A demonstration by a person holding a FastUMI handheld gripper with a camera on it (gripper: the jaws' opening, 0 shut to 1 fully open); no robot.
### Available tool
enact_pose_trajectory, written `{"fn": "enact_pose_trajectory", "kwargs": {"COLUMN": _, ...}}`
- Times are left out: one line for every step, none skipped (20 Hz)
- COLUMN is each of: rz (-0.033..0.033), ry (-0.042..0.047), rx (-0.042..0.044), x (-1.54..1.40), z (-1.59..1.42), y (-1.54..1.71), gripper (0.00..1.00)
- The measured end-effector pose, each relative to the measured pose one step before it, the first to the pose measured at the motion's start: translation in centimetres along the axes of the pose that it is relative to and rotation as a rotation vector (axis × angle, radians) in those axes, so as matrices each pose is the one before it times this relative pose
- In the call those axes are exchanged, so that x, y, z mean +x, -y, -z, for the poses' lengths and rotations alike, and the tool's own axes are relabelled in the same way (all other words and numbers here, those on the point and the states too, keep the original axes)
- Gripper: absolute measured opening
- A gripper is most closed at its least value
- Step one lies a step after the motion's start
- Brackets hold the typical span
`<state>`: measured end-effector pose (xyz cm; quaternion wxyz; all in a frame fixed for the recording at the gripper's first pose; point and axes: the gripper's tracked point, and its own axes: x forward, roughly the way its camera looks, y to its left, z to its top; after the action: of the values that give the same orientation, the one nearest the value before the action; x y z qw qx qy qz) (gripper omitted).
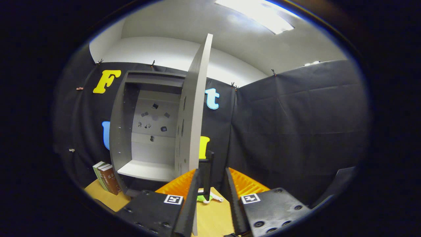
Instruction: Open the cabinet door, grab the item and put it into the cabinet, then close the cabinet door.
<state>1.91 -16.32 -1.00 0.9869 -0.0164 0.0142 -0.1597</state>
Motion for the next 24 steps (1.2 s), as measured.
{"fn": "enact_pose_trajectory", "kwargs": {"rz": -0.00160, "ry": 0.00589, "rx": 0.00577, "x": -0.145, "z": -0.500, "y": -0.303, "gripper": 0.59}}
{"fn": "enact_pose_trajectory", "kwargs": {"rz": -0.00614, "ry": -0.00040, "rx": 0.00425, "x": -0.359, "z": -0.083, "y": -0.438, "gripper": 0.72}}
{"fn": "enact_pose_trajectory", "kwargs": {"rz": -0.01198, "ry": -0.01279, "rx": 0.00430, "x": -0.283, "z": 0.090, "y": -0.657, "gripper": 0.84}}
{"fn": "enact_pose_trajectory", "kwargs": {"rz": -0.02981, "ry": -0.01931, "rx": 0.01270, "x": -0.183, "z": 0.222, "y": -1.144, "gripper": 0.97}}
{"fn": "enact_pose_trajectory", "kwargs": {"rz": -0.03438, "ry": -0.01959, "rx": 0.01737, "x": -0.415, "z": 0.186, "y": -1.297, "gripper": 0.97}}
{"fn": "enact_pose_trajectory", "kwargs": {"rz": -0.03118, "ry": -0.01415, "rx": 0.01638, "x": -0.425, "z": 0.072, "y": -1.227, "gripper": 0.97}}
{"fn": "enact_pose_trajectory", "kwargs": {"rz": -0.03180, "ry": -0.00426, "rx": 0.00974, "x": -0.252, "z": -0.077, "y": -1.127, "gripper": 0.97}}
{"fn": "enact_pose_trajectory", "kwargs": {"rz": -0.02568, "ry": -0.00436, "rx": -0.00111, "x": -0.218, "z": 0.136, "y": -1.187, "gripper": 0.97}}
{"fn": "enact_pose_trajectory", "kwargs": {"rz": -0.02376, "ry": -0.00958, "rx": -0.00776, "x": 0.106, "z": 0.527, "y": -1.104, "gripper": 0.97}}
{"fn": "enact_pose_trajectory", "kwargs": {"rz": -0.02244, "ry": -0.01616, "rx": -0.00653, "x": 0.041, "z": 0.755, "y": -1.184, "gripper": 0.97}}
{"fn": "enact_pose_trajectory", "kwargs": {"rz": -0.02466, "ry": -0.02195, "rx": 0.00308, "x": 0.153, "z": 0.815, "y": -1.222, "gripper": 0.97}}
{"fn": "enact_pose_trajectory", "kwargs": {"rz": -0.02462, "ry": -0.02370, "rx": 0.00404, "x": -0.003, "z": 0.950, "y": -1.183, "gripper": 0.97}}
{"fn": "enact_pose_trajectory", "kwargs": {"rz": -0.01904, "ry": -0.02523, "rx": -0.00135, "x": 0.182, "z": 1.051, "y": -1.028, "gripper": 0.97}}
{"fn": "enact_pose_trajectory", "kwargs": {"rz": -0.02646, "ry": -0.01765, "rx": -0.00784, "x": 0.135, "z": 0.997, "y": -1.073, "gripper": 0.97}}
{"fn": "enact_pose_trajectory", "kwargs": {"rz": -0.01889, "ry": -0.02149, "rx": -0.01394, "x": 0.312, "z": 1.138, "y": -0.999, "gripper": 0.97}}
{"fn": "enact_pose_trajectory", "kwargs": {"rz": -0.02377, "ry": -0.02836, "rx": -0.00763, "x": 0.251, "z": 1.431, "y": -1.020, "gripper": 0.97}}
{"fn": "enact_pose_trajectory", "kwargs": {"rz": -0.02950, "ry": -0.03459, "rx": 0.00401, "x": 0.165, "z": 1.361, "y": -0.990, "gripper": 0.97}}
{"fn": "enact_pose_trajectory", "kwargs": {"rz": -0.02210, "ry": -0.03724, "rx": 0.00533, "x": 0.404, "z": 1.549, "y": -1.051, "gripper": 0.97}}
{"fn": "enact_pose_trajectory", "kwargs": {"rz": -0.00865, "ry": -0.03283, "rx": 0.00297, "x": 0.384, "z": 1.519, "y": -0.495, "gripper": 0.97}}
{"fn": "enact_pose_trajectory", "kwargs": {"rz": -0.00297, "ry": -0.02523, "rx": 0.00676, "x": 0.607, "z": 1.340, "y": -0.369, "gripper": 0.98}}
{"fn": "enact_pose_trajectory", "kwargs": {"rz": -0.00505, "ry": -0.02607, "rx": 0.00828, "x": 0.473, "z": 1.355, "y": -0.280, "gripper": 0.98}}
{"fn": "enact_pose_trajectory", "kwargs": {"rz": -0.00643, "ry": -0.03334, "rx": 0.01255, "x": 0.651, "z": 1.619, "y": -0.338, "gripper": 0.98}}
{"fn": "enact_pose_trajectory", "kwargs": {"rz": -0.00397, "ry": -0.03945, "rx": 0.01040, "x": 0.596, "z": 1.753, "y": -0.237, "gripper": 0.98}}
{"fn": "enact_pose_trajectory", "kwargs": {"rz": 0.00132, "ry": -0.04198, "rx": 0.00587, "x": 0.921, "z": 1.894, "y": -0.070, "gripper": 0.98}}
